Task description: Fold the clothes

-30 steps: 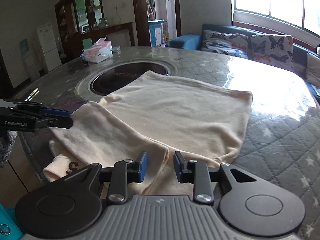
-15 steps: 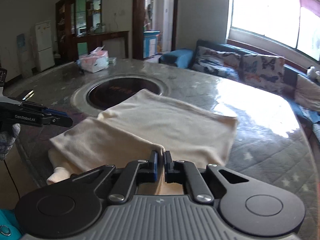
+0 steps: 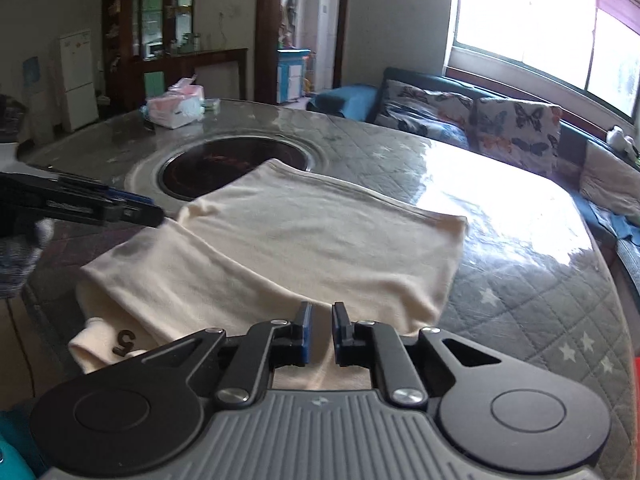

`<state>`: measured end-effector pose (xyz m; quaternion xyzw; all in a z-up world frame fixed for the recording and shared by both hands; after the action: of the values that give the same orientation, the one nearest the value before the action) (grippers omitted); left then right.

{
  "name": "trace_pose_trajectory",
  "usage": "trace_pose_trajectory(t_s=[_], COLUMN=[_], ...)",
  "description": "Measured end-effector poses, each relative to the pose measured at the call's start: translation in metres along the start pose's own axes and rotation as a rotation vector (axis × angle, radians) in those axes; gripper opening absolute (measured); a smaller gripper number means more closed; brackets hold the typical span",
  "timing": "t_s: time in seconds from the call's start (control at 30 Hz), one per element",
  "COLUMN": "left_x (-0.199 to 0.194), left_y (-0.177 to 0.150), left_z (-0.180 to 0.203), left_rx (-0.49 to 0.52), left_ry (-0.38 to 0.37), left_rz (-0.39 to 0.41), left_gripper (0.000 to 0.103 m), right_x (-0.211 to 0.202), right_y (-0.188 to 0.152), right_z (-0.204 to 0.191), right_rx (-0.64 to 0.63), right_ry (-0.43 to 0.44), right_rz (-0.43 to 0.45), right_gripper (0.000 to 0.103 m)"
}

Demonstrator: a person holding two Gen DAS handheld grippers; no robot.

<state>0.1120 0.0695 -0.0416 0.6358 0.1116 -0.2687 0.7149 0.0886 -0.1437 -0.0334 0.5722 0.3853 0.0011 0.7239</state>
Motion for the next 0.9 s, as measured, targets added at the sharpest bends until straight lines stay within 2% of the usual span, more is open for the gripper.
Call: trace_pose_trajectory(t_s=[0.13, 0.3, 0.43, 0.57, 0.7, 0.9], left_x=[0.003, -0.014, -0.031, -0.032, -0.023, -0.028], left_y=[-0.014, -0.013, -0.008, -0.017, -0.035, -0.037], left_z=[-0.006, -0.008, 0.015, 0.040, 0.043, 0.044], left_rx=[0.033, 0.041, 0.089, 0.170, 0.197, 0.210], left_ry=[0.035, 0.045, -0.015, -0.069, -0.069, -0.076], left_rz=[-0.026, -0.002, 0.037, 0.032, -0.017, -0.018], left_gripper=[0.037, 0.035, 0.035, 0.035, 0.035, 0.035], right_x=[0.010, 0.011, 0.003, 0.000, 0.003, -0.007], right_y=[-0.011, -0.018, -0.015, -0.017, -0.026, -0.027], right_z=[-0.009, -0.012, -0.016, -0.021, -0.022, -0.024], right_rx=[-0.008, -0.038, -0.041, -0.043, -0.034, -0.038], right_ry=[0.047, 0.053, 0.069, 0.084, 0.086, 0.084], right_rz=[-0.040, -0.057, -0.041, -0.039, -0.060, -0.056], right_gripper=[0.010, 0.011, 0.011, 0.011, 0.013, 0.018])
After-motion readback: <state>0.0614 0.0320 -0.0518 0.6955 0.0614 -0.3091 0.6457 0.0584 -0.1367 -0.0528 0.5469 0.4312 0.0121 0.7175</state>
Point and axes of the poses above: each gripper's, at about its wrist camera, not at the fingertips, and x roughly the way its jaws point, z to its right, y to its top, the point moved 7 cm from there along x, roughly the way its jaws point, and after that the axes turned 6 degrees about z, right-handed, at the moved point
